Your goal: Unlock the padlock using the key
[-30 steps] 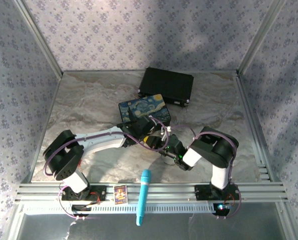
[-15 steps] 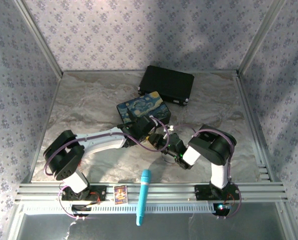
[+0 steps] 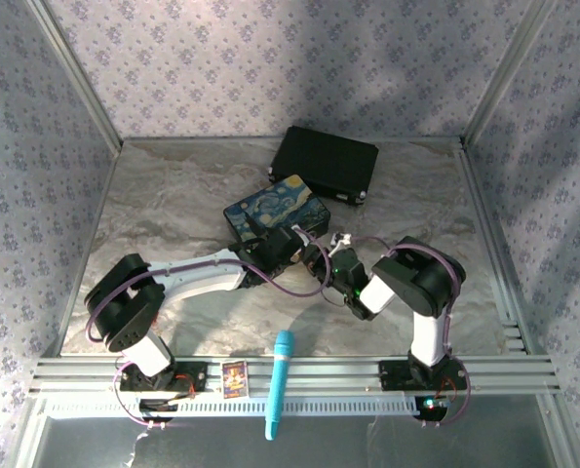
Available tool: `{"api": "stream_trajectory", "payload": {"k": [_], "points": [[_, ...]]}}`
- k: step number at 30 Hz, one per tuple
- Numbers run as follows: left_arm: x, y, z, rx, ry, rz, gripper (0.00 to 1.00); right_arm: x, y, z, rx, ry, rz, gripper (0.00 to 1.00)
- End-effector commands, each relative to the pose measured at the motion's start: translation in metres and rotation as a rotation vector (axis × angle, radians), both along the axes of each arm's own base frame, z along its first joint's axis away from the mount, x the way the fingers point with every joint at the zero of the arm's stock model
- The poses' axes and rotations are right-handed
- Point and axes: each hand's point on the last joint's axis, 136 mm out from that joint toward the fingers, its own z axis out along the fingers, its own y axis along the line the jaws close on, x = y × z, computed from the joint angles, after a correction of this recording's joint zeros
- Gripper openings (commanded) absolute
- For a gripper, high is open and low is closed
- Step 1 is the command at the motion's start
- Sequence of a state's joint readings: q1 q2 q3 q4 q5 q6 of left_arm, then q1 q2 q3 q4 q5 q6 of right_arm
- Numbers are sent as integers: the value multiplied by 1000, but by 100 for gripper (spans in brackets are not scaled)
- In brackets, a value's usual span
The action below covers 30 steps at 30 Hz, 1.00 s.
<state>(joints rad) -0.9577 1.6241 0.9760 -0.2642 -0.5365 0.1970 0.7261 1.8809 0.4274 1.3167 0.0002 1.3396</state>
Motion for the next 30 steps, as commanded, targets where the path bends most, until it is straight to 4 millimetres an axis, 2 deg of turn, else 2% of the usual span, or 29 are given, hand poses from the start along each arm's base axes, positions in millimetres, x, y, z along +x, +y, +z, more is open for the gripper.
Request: {"api": "stream_trajectory", "payload": {"k": [1, 6, 11, 18, 21, 23, 28, 30], "points": [[-75, 49, -85, 236, 393, -67, 17, 15, -5, 25, 55, -64, -42, 0], [-70, 50, -81, 240, 365, -51, 17, 9, -12, -10, 13, 32, 5, 0], [-58, 51, -72, 248, 310, -19, 18, -12, -18, -47, -58, 150, 73, 0], [-42, 48, -62, 256, 239, 29, 24, -43, -34, -85, -149, 311, 125, 0], [-33, 47, -53, 243, 197, 63, 34, -58, -45, -99, -211, 396, 162, 0], [-28, 44, -46, 219, 175, 89, 47, -70, -52, -108, -273, 469, 221, 0], [-22, 34, -31, 157, 138, 127, 68, -97, -63, -118, -419, 605, 398, 0], [-15, 39, -23, 168, 75, 167, 74, -106, -67, -119, -454, 658, 471, 0]]}}
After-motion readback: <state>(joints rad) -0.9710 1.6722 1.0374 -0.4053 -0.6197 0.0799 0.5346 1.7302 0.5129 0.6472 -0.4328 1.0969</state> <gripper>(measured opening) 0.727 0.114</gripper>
